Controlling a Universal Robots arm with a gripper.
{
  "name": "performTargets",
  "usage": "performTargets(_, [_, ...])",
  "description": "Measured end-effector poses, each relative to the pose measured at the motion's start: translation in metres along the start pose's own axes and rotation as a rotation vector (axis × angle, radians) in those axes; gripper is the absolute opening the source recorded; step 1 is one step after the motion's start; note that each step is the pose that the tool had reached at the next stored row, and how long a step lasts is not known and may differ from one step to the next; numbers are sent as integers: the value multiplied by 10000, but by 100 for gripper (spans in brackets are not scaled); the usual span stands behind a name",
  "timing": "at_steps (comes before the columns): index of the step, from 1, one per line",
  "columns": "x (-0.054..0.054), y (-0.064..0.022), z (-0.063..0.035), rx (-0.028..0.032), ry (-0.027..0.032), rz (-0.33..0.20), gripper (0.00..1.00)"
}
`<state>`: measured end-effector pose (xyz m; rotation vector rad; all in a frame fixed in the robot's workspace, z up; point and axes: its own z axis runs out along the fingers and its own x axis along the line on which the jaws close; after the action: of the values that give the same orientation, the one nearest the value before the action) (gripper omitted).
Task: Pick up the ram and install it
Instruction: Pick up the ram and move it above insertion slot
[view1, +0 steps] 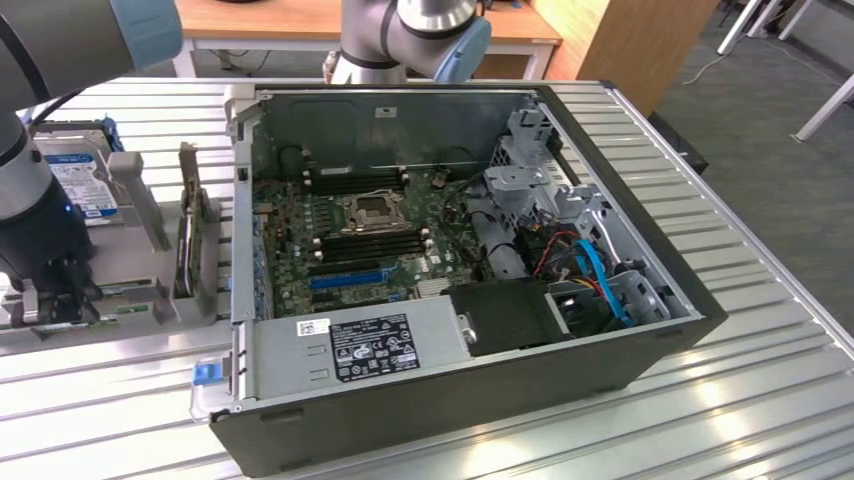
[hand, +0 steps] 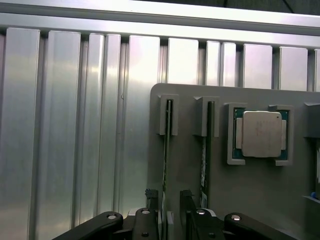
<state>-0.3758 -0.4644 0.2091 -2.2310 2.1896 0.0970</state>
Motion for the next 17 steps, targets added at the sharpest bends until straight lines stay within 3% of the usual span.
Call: performTargets(17, [4, -4, 75, -1, 1, 1, 31])
